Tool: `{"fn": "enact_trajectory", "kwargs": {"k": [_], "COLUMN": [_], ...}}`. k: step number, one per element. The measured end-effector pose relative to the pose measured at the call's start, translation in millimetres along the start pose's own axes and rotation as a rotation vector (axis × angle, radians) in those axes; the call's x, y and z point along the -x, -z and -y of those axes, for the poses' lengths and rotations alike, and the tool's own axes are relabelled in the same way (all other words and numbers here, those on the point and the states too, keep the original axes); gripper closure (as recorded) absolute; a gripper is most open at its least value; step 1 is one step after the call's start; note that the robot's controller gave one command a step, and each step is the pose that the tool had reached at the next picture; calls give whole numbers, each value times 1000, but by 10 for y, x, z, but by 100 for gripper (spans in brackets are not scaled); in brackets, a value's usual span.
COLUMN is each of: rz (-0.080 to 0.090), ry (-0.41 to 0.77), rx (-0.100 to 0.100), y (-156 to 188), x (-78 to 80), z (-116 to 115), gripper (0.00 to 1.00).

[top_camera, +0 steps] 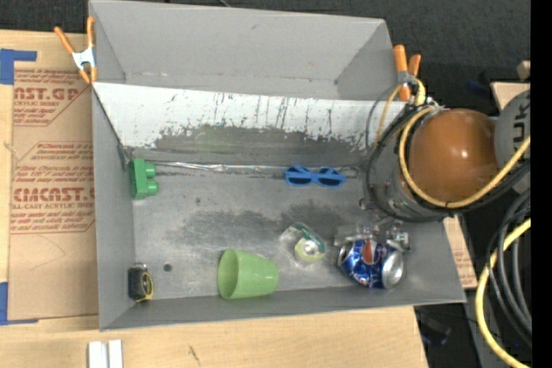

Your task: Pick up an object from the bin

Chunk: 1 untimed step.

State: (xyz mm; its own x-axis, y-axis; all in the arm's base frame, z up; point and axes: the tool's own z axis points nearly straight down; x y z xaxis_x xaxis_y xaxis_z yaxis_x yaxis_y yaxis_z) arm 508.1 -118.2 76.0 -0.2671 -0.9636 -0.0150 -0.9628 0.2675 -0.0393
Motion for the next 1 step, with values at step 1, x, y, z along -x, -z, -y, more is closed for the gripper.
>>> {"fn": "enact_trajectory", "kwargs": {"k": [1], "rz": [0], "ry": [0], "rx": [-1], "y": [2], "x": [-2], "z": [5], "gripper": [100]}}
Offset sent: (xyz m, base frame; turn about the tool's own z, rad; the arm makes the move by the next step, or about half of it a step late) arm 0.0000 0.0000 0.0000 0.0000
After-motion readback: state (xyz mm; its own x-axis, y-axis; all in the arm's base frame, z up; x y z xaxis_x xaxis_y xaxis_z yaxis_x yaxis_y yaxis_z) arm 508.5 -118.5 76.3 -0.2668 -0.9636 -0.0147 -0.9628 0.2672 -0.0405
